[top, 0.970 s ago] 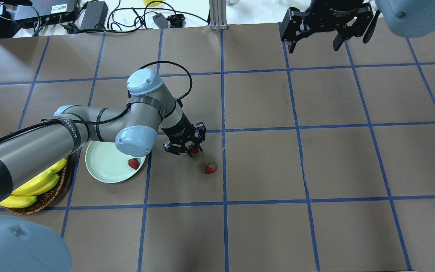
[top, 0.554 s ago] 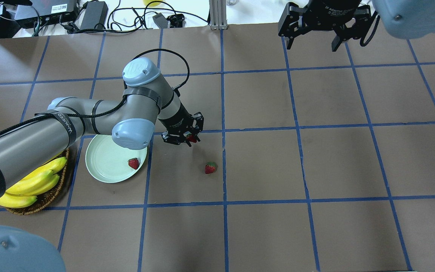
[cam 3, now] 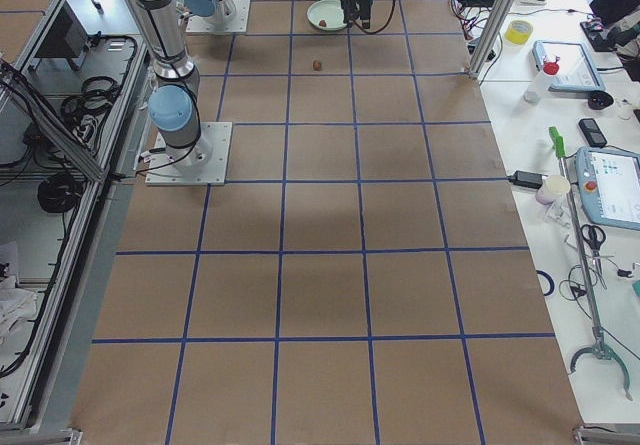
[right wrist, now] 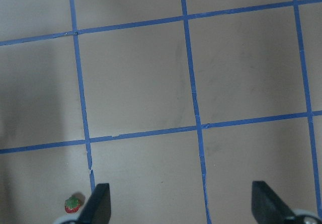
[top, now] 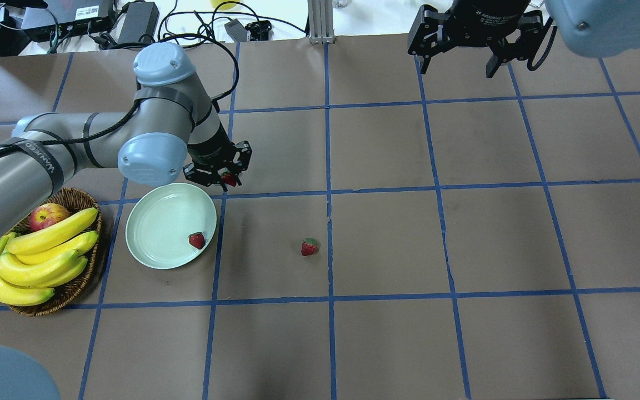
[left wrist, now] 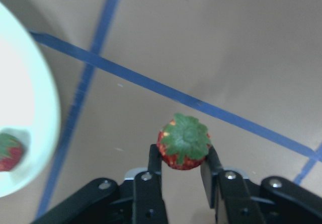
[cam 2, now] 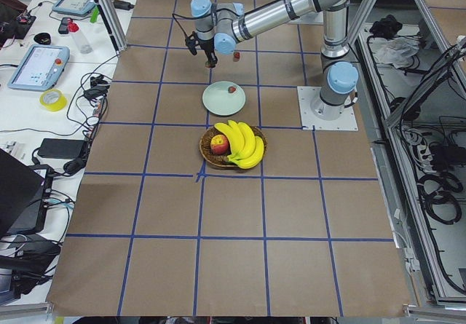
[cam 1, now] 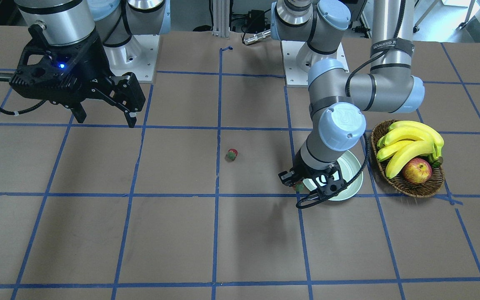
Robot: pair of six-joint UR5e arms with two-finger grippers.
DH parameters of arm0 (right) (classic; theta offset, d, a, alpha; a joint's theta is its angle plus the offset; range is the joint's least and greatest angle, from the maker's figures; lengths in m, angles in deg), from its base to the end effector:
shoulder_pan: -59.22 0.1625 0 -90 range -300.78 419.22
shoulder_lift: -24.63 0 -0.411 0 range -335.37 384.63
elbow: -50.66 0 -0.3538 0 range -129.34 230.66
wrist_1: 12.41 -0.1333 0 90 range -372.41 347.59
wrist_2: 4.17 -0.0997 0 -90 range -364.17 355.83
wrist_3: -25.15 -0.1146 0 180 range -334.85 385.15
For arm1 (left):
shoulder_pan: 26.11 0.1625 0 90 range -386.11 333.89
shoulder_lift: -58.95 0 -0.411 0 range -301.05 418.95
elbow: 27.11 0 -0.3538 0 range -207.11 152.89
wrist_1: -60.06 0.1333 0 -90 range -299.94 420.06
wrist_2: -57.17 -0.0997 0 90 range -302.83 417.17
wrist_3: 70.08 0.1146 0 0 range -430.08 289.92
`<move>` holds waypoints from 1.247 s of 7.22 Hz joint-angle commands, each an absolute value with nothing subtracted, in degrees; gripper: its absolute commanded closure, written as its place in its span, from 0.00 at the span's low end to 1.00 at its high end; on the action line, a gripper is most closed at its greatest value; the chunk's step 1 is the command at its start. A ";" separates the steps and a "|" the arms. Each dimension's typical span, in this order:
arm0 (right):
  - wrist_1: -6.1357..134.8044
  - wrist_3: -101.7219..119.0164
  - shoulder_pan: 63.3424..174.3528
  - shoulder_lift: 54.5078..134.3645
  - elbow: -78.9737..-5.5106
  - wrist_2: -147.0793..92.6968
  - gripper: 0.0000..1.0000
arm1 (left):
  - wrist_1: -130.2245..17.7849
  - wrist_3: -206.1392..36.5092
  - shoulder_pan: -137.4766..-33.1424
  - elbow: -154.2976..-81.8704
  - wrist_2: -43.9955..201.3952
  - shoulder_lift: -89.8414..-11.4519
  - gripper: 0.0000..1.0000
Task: Collect all strawberries into plate
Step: 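Lift the strawberry into the plate and open the left gripper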
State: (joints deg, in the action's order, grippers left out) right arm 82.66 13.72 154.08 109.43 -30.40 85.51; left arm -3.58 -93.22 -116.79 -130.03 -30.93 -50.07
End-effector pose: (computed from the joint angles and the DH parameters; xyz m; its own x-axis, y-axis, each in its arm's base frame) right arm 0.1764 -0.4932 0.4969 -0.9931 0.1113 -0.0358 0.1154 0.9821 -0.1490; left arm -0.1433 -0.5206 0.2402 -0.9237 -0.3831 -0.0079 -0.3819 0.9185 0.1024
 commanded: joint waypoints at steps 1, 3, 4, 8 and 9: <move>82.60 13.81 154.23 109.44 -30.55 85.30 0.00 | -6.99 -82.51 -111.04 -131.69 -34.24 -49.68 1.00; 82.69 14.07 154.23 109.53 -30.98 85.22 0.00 | -6.65 -75.74 -105.77 -135.99 -33.89 -49.68 1.00; 82.77 14.25 154.14 109.44 -30.99 85.22 0.00 | -6.74 -75.27 -105.05 -136.53 -33.54 -49.77 0.19; 82.77 14.25 154.23 109.44 -30.99 85.04 0.00 | -9.02 -75.97 -110.98 -135.40 -32.05 -45.93 0.00; 82.77 14.34 154.23 109.53 -30.99 85.21 0.00 | -8.07 -76.06 -117.98 -133.48 -32.39 -44.77 0.00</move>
